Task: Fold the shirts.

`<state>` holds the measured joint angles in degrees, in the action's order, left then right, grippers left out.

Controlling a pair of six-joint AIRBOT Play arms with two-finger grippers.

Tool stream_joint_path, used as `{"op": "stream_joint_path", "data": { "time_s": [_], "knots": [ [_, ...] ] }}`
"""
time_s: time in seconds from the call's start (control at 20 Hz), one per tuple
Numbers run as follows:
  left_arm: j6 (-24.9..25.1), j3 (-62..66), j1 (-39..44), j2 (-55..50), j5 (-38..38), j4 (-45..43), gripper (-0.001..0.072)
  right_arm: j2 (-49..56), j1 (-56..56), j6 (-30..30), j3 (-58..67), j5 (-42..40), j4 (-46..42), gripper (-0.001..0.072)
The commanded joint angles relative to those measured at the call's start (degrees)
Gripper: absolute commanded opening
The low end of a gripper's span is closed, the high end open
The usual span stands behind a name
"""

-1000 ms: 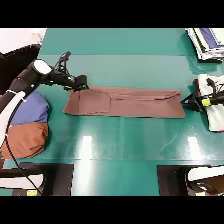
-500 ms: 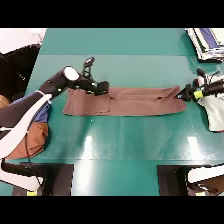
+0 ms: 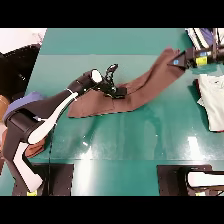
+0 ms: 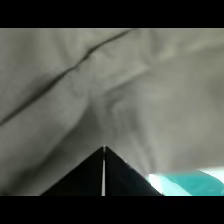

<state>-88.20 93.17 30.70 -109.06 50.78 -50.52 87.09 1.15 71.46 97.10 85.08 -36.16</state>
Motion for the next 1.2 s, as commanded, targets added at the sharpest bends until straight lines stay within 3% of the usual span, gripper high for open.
{"op": "stream_joint_path", "data": {
  "time_s": [0.0,0.2,0.45,0.75,0.95,1.0,1.05,1.1,1.15],
  "knots": [
    [0.13,1.18,0.50,-2.62,0.50,-0.02,0.0022,-0.52,5.73,1.16,4.66,-1.55,3.80,0.0013],
    [0.17,2.25,0.48,-2.62,-1.25,-0.04,0.0022,-0.52,11.58,1.14,5.11,-4.37,3.69,0.0013],
    [0.15,7.52,-4.02,0.13,5.75,-3.19,0.0021,-0.52,15.80,1.09,5.11,-7.39,3.69,0.0013],
    [0.26,8.98,-17.29,12.11,12.72,-16.02,0.0022,0.61,26.12,-2.14,5.11,-15.98,5.60,0.0014],
    [1.07,8.96,-27.39,20.24,17.73,-18.08,0.0022,8.74,38.51,-6.73,6.78,-24.50,8.61,0.0016],
    [1.25,8.96,-29.38,21.86,18.51,-18.10,0.0023,12.33,41.57,-8.28,9.09,-25.66,8.61,0.0050],
    [1.27,8.94,-30.93,23.21,19.30,-18.10,0.0022,15.78,44.13,-9.55,11.78,-26.71,8.59,0.0228],
    [1.29,8.94,-32.20,24.15,20.11,-18.12,0.0022,19.28,46.34,-10.36,14.80,-27.28,8.37,0.0461],
    [1.29,8.94,-33.29,25.18,20.83,-18.12,0.0022,22.08,47.60,-10.36,17.38,-26.51,7.54,0.0580]
  ]
}}
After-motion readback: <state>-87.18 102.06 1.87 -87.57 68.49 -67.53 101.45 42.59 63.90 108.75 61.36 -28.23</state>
